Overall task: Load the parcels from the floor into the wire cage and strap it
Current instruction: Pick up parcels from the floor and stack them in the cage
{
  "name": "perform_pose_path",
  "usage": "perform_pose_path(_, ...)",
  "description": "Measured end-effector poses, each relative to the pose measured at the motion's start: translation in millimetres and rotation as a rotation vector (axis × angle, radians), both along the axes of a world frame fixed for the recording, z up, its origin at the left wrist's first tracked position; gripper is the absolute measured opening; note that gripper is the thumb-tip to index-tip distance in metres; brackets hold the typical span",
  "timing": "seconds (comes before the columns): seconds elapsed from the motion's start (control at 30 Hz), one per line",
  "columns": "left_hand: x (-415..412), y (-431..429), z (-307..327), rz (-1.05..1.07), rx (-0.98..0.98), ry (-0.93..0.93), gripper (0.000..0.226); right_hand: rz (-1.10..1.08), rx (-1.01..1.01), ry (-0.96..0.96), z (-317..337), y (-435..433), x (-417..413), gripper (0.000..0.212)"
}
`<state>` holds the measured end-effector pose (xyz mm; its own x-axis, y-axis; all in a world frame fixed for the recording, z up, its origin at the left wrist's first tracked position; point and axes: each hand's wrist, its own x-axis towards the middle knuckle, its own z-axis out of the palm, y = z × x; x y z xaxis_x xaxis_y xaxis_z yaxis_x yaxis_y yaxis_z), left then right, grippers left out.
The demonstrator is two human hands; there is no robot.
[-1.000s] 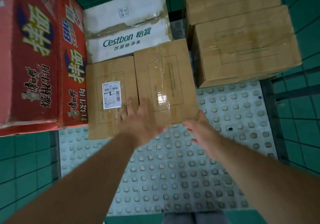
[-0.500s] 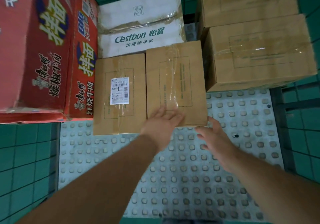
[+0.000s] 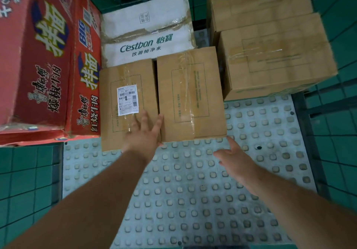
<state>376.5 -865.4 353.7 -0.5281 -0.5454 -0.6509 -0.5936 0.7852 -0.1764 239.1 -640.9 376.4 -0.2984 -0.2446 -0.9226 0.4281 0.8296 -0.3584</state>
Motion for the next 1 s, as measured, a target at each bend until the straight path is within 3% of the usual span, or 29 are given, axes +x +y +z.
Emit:
perform_pose_path(0.1,-19.2,16.1,-4.6,0.015,0.042,0.024,0.101,-0.008,-0.005,0.009,3.4,0.8,5.4,0.080)
perform_pose_path(0.23,-26.2,29.6,3.7,0.009,0.051,-0.048,0.111,0.020,0.036,0.012,22.9,17.6,19.0,0.069)
perform_pose_path(0.33,-14.6,48.5,38.2,-0.059,0.067,-0.020,0.093,0.100,0.071,-0.025,48.9,49.5,39.5,0.054)
perform_pose_path(0.4,5.9,74.1,65.4,-0.025,0.178,0.066,0.081,0.103,0.114,-0.065,63.1,78.0,53.9,0.042)
perform_pose_path(0.53,63.3,127.6,129.9,0.264,0.579,0.027,0.061,-0.237,0.190,-0.202,118.7,130.1,84.0,0.019)
perform_pose_path(0.63,93.1,152.6,180.4,0.251,0.742,-0.045,0.047,-0.446,0.235,-0.240,175.4,157.6,109.4,0.014)
perform_pose_path(0.83,118.1,183.3,279.9,0.064,0.764,-0.037,0.021,-0.689,0.132,-0.086,272.4,198.5,176.4,0.019)
perform_pose_path(1.0,95.9,197.8,311.4,-0.177,0.693,0.012,0.026,-0.965,0.022,-0.069,329.5,220.6,210.6,0.012)
